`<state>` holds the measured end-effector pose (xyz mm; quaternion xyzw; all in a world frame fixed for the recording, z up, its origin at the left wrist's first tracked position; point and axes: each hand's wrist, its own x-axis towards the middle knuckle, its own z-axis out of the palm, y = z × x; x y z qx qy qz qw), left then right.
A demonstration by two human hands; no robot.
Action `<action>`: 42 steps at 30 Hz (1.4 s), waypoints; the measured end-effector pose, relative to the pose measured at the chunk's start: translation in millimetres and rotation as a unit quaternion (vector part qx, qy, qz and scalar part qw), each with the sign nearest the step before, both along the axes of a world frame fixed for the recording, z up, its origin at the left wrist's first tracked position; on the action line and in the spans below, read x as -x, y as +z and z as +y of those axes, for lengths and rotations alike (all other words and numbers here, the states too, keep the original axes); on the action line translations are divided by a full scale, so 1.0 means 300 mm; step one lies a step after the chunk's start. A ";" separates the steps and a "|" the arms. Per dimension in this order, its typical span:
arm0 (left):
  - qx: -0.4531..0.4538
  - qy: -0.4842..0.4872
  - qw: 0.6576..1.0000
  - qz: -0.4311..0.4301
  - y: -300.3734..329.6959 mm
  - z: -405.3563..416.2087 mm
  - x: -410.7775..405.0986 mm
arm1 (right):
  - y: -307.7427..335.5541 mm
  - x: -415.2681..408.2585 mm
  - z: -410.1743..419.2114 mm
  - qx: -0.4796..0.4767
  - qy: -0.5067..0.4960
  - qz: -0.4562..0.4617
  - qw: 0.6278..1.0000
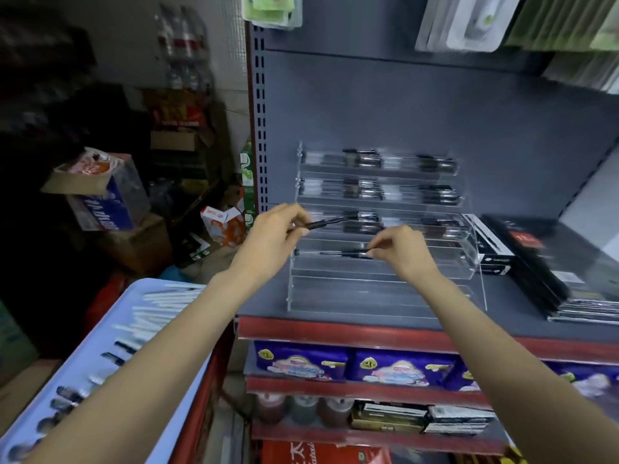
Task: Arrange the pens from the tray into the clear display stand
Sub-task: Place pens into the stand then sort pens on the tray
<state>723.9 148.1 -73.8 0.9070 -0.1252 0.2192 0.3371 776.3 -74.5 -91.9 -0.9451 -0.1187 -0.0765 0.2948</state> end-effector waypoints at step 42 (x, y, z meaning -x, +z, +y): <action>0.068 0.110 0.976 0.176 -0.088 0.017 -0.014 | 0.015 -0.039 0.016 0.056 0.050 0.086 0.993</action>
